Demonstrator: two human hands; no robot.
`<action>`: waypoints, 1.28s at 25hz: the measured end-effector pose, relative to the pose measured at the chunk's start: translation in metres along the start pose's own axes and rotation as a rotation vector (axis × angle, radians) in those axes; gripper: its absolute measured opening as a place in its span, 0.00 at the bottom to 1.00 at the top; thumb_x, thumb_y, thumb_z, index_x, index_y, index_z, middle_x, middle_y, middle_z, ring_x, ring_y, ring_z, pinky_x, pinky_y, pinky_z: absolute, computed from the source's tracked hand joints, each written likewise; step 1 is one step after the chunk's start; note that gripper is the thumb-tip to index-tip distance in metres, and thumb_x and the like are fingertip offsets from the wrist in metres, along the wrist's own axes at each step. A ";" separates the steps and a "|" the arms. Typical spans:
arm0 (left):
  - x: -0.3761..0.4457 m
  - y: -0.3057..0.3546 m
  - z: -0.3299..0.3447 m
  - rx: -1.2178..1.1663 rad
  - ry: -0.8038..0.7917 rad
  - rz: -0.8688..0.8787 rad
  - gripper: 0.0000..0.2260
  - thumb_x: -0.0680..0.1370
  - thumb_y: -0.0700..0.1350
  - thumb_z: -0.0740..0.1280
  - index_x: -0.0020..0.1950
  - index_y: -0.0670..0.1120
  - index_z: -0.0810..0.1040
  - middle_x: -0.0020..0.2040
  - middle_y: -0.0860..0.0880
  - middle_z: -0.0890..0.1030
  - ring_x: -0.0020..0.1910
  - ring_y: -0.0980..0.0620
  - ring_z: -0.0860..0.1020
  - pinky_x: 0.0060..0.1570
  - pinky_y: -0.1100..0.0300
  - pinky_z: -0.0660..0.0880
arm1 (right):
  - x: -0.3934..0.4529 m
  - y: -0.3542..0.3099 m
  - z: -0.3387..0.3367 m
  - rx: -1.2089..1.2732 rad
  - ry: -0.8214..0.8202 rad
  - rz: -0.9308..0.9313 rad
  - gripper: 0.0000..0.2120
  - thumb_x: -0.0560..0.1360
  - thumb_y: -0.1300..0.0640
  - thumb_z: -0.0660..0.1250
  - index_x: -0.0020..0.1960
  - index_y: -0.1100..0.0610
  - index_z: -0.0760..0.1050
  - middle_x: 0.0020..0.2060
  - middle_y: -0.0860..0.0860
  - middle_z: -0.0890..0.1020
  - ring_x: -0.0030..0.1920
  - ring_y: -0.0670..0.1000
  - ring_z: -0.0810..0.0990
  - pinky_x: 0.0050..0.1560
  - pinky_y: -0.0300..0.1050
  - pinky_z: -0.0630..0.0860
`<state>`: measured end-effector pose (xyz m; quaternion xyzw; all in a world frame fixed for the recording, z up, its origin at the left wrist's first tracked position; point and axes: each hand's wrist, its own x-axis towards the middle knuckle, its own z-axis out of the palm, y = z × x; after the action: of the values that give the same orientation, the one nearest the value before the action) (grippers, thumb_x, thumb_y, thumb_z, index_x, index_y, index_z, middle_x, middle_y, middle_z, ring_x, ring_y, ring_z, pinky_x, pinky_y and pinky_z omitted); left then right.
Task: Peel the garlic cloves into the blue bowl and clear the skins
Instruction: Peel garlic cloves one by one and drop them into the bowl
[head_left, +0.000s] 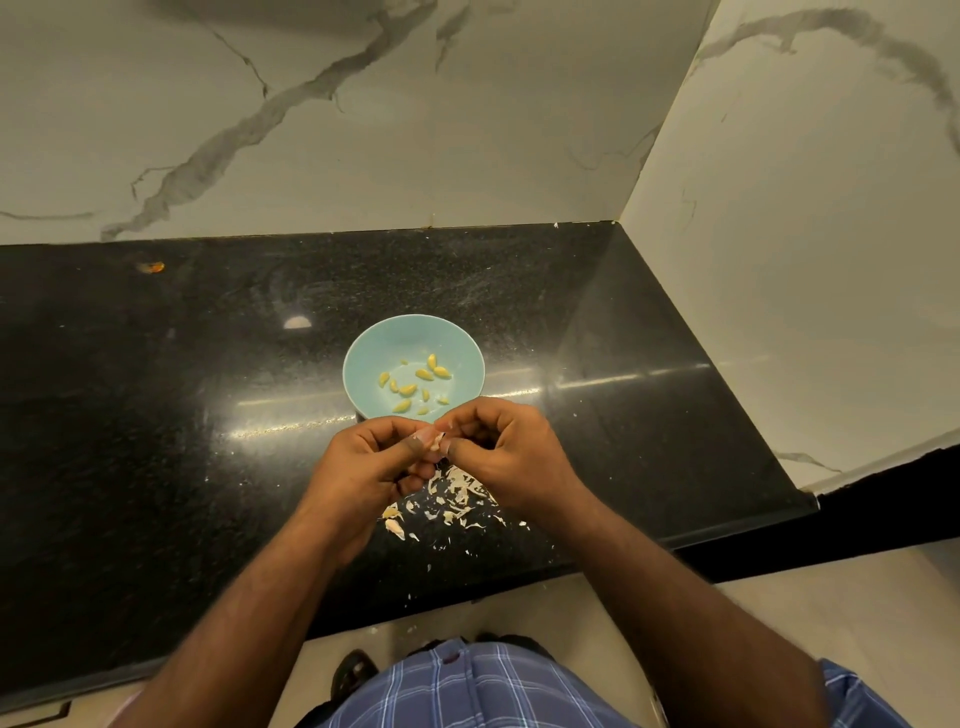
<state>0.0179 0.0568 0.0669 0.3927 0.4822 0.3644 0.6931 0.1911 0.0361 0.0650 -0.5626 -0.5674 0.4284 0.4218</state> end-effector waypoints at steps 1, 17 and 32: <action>0.000 -0.001 0.000 -0.024 -0.014 -0.003 0.06 0.77 0.40 0.70 0.48 0.37 0.84 0.37 0.45 0.83 0.33 0.56 0.79 0.34 0.67 0.76 | 0.000 0.001 0.001 -0.053 0.030 -0.017 0.05 0.75 0.60 0.74 0.51 0.56 0.84 0.42 0.50 0.86 0.45 0.51 0.86 0.50 0.56 0.84; 0.007 -0.002 -0.001 -0.196 -0.018 -0.082 0.06 0.72 0.41 0.73 0.45 0.40 0.82 0.38 0.44 0.80 0.33 0.54 0.77 0.33 0.66 0.77 | -0.003 -0.002 0.008 0.076 0.083 -0.047 0.09 0.76 0.65 0.72 0.55 0.58 0.85 0.47 0.44 0.87 0.52 0.46 0.85 0.57 0.43 0.81; 0.005 -0.003 -0.004 -0.270 -0.116 -0.069 0.25 0.51 0.52 0.88 0.41 0.44 0.85 0.37 0.46 0.81 0.34 0.55 0.77 0.32 0.67 0.76 | -0.006 -0.006 0.012 0.141 0.119 -0.080 0.05 0.75 0.65 0.74 0.50 0.61 0.86 0.45 0.53 0.87 0.48 0.51 0.87 0.53 0.49 0.84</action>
<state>0.0162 0.0605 0.0614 0.2997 0.4012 0.3784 0.7785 0.1781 0.0295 0.0679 -0.5328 -0.5318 0.4161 0.5101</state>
